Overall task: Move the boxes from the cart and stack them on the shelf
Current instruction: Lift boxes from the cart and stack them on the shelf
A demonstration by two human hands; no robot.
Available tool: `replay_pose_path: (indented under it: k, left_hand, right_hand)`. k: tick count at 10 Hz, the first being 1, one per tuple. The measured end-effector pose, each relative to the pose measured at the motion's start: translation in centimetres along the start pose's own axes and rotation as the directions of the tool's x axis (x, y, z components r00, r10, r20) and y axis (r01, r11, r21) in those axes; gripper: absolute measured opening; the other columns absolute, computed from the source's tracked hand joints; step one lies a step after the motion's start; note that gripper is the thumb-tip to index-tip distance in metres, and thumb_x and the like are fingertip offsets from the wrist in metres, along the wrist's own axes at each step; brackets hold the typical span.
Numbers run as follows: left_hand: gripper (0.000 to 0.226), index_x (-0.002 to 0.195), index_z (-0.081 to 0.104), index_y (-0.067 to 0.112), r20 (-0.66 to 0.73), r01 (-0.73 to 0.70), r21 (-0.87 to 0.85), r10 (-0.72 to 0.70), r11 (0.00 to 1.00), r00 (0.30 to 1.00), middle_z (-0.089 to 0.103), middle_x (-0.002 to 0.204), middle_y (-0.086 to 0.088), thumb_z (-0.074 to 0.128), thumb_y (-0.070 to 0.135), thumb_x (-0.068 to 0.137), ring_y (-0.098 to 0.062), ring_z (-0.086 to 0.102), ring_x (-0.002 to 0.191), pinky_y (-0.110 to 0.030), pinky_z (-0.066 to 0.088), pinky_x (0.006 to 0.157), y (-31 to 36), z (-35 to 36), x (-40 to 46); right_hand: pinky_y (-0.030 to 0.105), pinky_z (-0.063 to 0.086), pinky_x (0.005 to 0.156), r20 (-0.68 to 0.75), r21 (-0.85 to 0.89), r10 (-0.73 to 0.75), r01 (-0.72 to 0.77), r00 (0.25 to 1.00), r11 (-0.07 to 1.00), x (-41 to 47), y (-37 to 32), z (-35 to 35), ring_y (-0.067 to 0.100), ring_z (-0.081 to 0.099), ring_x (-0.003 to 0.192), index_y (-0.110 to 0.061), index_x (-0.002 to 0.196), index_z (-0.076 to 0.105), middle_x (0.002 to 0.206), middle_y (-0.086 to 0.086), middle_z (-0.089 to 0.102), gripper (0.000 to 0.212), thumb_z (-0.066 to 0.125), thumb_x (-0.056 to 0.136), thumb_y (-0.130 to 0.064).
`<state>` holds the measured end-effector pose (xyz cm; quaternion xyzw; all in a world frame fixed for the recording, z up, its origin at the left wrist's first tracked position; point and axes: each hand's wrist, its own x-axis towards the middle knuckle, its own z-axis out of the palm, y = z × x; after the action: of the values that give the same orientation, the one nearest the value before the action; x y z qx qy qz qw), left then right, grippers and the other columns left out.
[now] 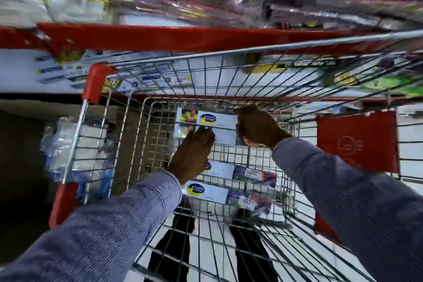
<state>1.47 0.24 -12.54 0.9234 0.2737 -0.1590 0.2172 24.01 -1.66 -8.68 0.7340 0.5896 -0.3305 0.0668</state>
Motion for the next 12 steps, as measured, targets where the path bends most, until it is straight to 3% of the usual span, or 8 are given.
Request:
replay_pose_path:
  k: [2, 4, 5, 6, 8, 10, 11, 12]
  left_hand:
    - [0.071, 0.136, 0.045, 0.002, -0.006, 0.05, 0.026, -0.05, 0.998, 0.999, 0.036, 0.152, -0.021, 0.071, 0.006, 0.071, -0.042, 0.038, 0.135, -0.055, 0.04, 0.1, 0.4, 0.3, 0.2]
    - [0.067, 0.114, 0.066, 0.006, -0.051, 0.117, 0.188, -0.109, 0.975, 0.993, 0.067, 0.119, -0.016, 0.088, 0.007, 0.051, -0.036, 0.064, 0.105, -0.05, 0.055, 0.083, 0.4, -1.4, 2.5]
    - [0.053, 0.123, 0.058, 0.007, -0.063, 0.077, 0.197, -0.066, 0.977, 0.996, 0.061, 0.127, -0.013, 0.071, 0.003, 0.071, -0.035, 0.056, 0.116, -0.049, 0.049, 0.091, -0.2, -1.5, 3.1]
    - [0.04, 0.112, 0.062, 0.01, -0.063, 0.042, 0.238, -0.027, 0.97, 0.998, 0.064, 0.115, -0.011, 0.071, 0.007, 0.073, -0.033, 0.061, 0.104, -0.046, 0.05, 0.082, -0.5, -1.2, 3.2]
    - [0.061, 0.117, 0.06, 0.001, 0.008, 0.08, 0.11, -0.081, 0.991, 0.997, 0.07, 0.104, -0.021, 0.081, 0.002, 0.06, -0.039, 0.068, 0.087, -0.044, 0.058, 0.062, -0.3, -2.4, 2.0]
    - [0.055, 0.136, 0.05, 0.01, -0.089, 0.136, -0.089, -0.144, 0.987, 0.986, 0.059, 0.13, -0.018, 0.069, 0.008, 0.084, -0.04, 0.06, 0.109, -0.046, 0.052, 0.087, 2.1, -9.8, -3.2]
    - [0.048, 0.138, 0.049, 0.012, -0.099, 0.145, -0.125, -0.158, 0.981, 0.982, 0.054, 0.138, -0.006, 0.063, 0.011, 0.091, -0.028, 0.056, 0.117, -0.023, 0.047, 0.092, 3.5, -15.5, -6.1]
    - [0.055, 0.129, 0.059, 0.013, -0.248, 0.04, -0.135, -0.073, 0.99, 0.966, 0.065, 0.126, -0.008, 0.078, 0.013, 0.077, -0.029, 0.065, 0.107, -0.024, 0.051, 0.085, 5.3, -22.0, -9.9]
  right_hand:
    - [0.045, 0.048, 0.095, -0.014, -0.158, -0.17, 0.166, 0.985, 0.973, 1.5, 0.5, 0.5, 0.041, 0.056, 0.118, -0.011, 0.142, 0.041, 0.131, 0.02, 0.06, 0.057, 0.06, 0.09, -0.026]
    - [0.041, 0.047, 0.095, 0.007, -0.201, -0.214, 0.211, 0.977, 0.957, 2.7, 1.0, 1.1, 0.035, 0.059, 0.116, -0.01, 0.141, 0.04, 0.123, 0.017, 0.066, 0.058, 0.061, 0.091, -0.032]
    - [0.038, 0.045, 0.099, 0.09, -0.141, -0.183, 0.195, 0.979, 0.971, 3.5, 1.2, 1.0, 0.032, 0.057, 0.12, -0.008, 0.142, 0.038, 0.126, 0.015, 0.065, 0.057, 0.059, 0.094, -0.029]
    - [0.039, 0.049, 0.092, 0.098, -0.102, -0.187, 0.197, 0.977, 0.975, 3.6, 1.1, 1.1, 0.034, 0.063, 0.11, -0.004, 0.138, 0.042, 0.119, 0.019, 0.067, 0.052, 0.059, 0.093, -0.025]
    - [0.044, 0.061, 0.068, 0.029, -0.293, -0.251, 0.248, 0.968, 0.923, 1.7, 1.0, -0.2, 0.043, 0.07, 0.081, 0.007, 0.112, 0.06, 0.097, 0.027, 0.07, 0.055, 0.082, 0.065, -0.01]
    - [0.044, 0.047, 0.092, -0.062, -0.404, -0.249, 0.204, 0.966, 0.892, -3.4, -0.9, -6.2, 0.04, 0.059, 0.111, 0.0, 0.136, 0.04, 0.126, 0.024, 0.059, 0.057, 0.059, 0.089, -0.025]
    - [0.043, 0.046, 0.093, -0.073, -0.343, -0.275, 0.234, 0.959, 0.91, -7.0, -1.8, -10.8, 0.038, 0.057, 0.115, -0.004, 0.138, 0.039, 0.129, 0.02, 0.056, 0.06, 0.058, 0.09, -0.034]
    - [0.044, 0.047, 0.095, -0.088, -0.367, -0.368, 0.314, 0.926, 0.876, -10.9, -3.2, -16.6, 0.037, 0.056, 0.117, -0.006, 0.134, 0.046, 0.128, 0.019, 0.058, 0.054, 0.056, 0.092, -0.038]
